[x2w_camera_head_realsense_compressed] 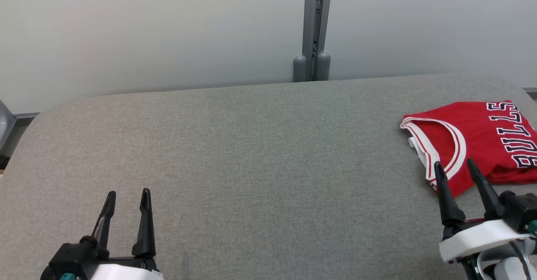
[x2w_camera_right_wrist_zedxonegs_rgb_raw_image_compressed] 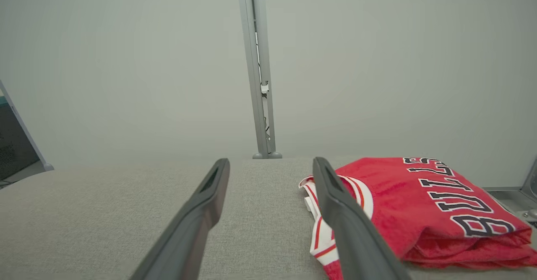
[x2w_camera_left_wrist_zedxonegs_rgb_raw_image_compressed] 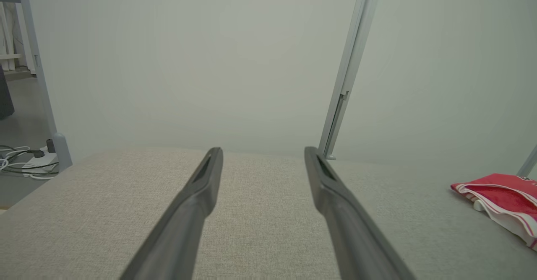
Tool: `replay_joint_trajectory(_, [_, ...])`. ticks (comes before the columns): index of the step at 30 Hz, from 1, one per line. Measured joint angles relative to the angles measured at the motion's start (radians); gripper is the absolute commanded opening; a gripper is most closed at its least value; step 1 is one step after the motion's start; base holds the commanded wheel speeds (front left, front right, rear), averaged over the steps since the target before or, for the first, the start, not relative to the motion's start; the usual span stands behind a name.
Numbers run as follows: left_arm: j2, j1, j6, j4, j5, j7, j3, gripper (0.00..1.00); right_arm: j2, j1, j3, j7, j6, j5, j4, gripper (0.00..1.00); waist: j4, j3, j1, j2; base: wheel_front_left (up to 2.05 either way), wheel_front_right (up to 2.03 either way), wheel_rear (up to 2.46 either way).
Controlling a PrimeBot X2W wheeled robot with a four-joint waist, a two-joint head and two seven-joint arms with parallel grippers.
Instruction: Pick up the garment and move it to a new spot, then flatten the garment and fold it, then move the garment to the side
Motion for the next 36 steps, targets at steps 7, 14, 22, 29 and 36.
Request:
replay_joint_trajectory(7, [-0.011,0.001,-0.002,0.021,0.04,0.0,0.007,1.0,0.02,0.027,-0.003,0.0,0.0,-0.027,-0.008,1.0,0.009,-0.003,0.0,0.0,0.0,0.0,0.0])
replay_joint_trajectory(14, [-0.021,-0.003,-0.009,0.04,0.06,0.0,0.019,1.0,0.019,0.027,0.039,0.0,0.0,-0.008,-0.016,1.0,0.006,0.001,0.0,0.0,0.0,0.0,0.0])
replay_joint_trajectory(22, [-0.028,-0.014,-0.009,0.05,0.069,0.0,0.026,1.0,0.016,0.027,0.055,0.0,0.0,-0.005,-0.021,1.0,0.001,0.004,0.0,0.0,0.0,0.0,0.0])
replay_joint_trajectory(29, [-0.032,-0.016,-0.018,0.062,0.072,0.0,0.029,1.0,0.021,0.027,0.057,0.0,0.0,-0.004,-0.024,1.0,0.001,0.003,0.0,0.0,0.0,0.0,0.0])
replay_joint_trajectory(36, [-0.035,-0.017,-0.019,0.069,0.068,0.0,0.034,1.0,0.021,0.027,0.059,0.0,0.0,-0.002,-0.022,1.0,0.003,0.003,0.0,0.0,0.0,0.0,0.0])
